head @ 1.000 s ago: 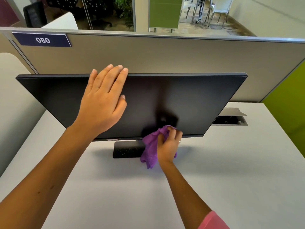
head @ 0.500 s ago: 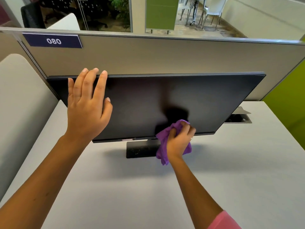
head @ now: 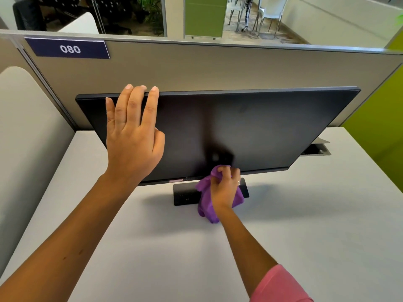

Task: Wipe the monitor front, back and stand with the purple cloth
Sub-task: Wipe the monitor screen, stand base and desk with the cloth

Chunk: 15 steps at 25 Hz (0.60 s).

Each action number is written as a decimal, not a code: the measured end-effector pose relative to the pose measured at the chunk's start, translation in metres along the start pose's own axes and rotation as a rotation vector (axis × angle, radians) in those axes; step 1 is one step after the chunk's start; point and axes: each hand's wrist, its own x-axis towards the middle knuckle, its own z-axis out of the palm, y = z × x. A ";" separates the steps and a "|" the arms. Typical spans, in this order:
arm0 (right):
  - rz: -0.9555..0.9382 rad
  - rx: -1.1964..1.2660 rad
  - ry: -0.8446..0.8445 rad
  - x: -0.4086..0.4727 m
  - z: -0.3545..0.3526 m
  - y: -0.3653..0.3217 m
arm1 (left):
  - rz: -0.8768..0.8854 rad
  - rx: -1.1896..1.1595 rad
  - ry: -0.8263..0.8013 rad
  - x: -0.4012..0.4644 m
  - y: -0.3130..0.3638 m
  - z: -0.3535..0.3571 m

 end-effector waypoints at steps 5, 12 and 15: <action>0.137 0.010 0.161 0.038 -0.037 0.033 | -0.012 0.009 -0.006 0.000 0.001 0.002; 0.025 -0.161 -0.075 -0.004 -0.006 0.001 | 0.007 0.009 -0.036 0.000 -0.002 0.002; -0.197 -0.304 -0.316 -0.028 0.014 -0.021 | 0.042 -0.061 -0.028 0.000 -0.008 -0.004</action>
